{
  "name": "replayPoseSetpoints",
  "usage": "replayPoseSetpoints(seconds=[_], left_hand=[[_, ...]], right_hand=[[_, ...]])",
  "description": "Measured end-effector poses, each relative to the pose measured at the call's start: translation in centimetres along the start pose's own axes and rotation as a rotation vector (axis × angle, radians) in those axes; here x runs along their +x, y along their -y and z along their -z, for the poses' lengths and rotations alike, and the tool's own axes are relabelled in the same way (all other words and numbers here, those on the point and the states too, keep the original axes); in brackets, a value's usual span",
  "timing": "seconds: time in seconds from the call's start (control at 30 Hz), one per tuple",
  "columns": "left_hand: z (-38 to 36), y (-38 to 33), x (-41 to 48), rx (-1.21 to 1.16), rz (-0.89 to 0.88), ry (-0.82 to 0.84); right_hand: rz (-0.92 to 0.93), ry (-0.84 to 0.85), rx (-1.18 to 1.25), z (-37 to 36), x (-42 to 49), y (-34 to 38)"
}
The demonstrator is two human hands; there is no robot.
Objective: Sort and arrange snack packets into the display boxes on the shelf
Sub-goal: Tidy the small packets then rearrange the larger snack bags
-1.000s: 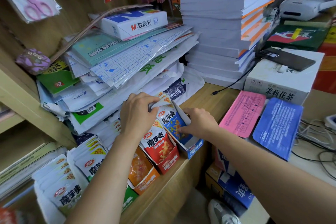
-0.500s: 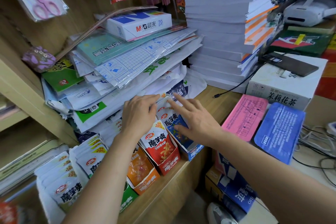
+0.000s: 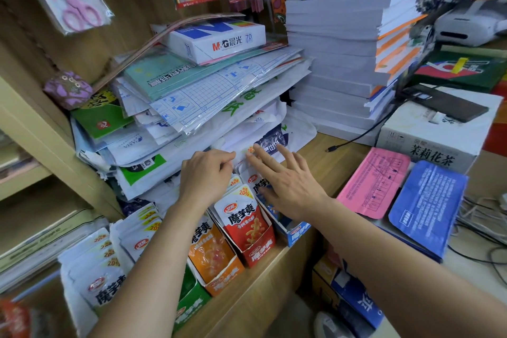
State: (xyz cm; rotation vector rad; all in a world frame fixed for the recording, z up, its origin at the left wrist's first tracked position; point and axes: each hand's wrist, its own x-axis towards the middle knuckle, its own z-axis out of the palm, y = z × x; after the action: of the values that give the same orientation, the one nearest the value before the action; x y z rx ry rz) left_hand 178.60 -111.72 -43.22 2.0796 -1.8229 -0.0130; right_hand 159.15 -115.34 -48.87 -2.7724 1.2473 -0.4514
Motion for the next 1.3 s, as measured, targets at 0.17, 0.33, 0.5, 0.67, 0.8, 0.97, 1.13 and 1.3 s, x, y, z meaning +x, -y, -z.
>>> replayPoseSetpoints(seconds=[0.17, 0.33, 0.5, 0.67, 0.8, 0.97, 1.13, 1.3], left_hand=[[0.2, -0.2, -0.1, -0.013, 0.000, 0.078], [0.1, 0.1, -1.1, 0.080, -0.160, 0.063], [0.3, 0.1, -1.5, 0.125, -0.189, 0.124], [0.6, 0.1, -1.8, 0.142, -0.201, 0.137], [0.6, -0.3, -2.4, 0.212, -0.238, 0.185], [0.8, -0.5, -2.1, 0.167, -0.228, 0.207], [2.4, 0.4, -3.3, -0.232, -0.142, 0.037], [2.8, -0.4, -9.5, -0.139, -0.177, -0.307]], right_hand=[[-0.015, 0.026, -0.028, 0.0, 0.5, 0.3], [-0.021, 0.047, -0.016, 0.0, 0.6, 0.1], [-0.023, 0.022, -0.007, 0.3, 0.5, 0.0], [-0.052, -0.041, 0.105, 0.7, 0.3, -0.3], [-0.085, -0.045, 0.108, 0.5, -0.2, -1.0], [-0.053, 0.016, 0.091, 0.2, -0.5, -1.0], [-0.095, -0.046, 0.267, 1.4, -0.8, -0.6], [-0.068, -0.025, 0.301, 3.1, -3.6, 0.8]])
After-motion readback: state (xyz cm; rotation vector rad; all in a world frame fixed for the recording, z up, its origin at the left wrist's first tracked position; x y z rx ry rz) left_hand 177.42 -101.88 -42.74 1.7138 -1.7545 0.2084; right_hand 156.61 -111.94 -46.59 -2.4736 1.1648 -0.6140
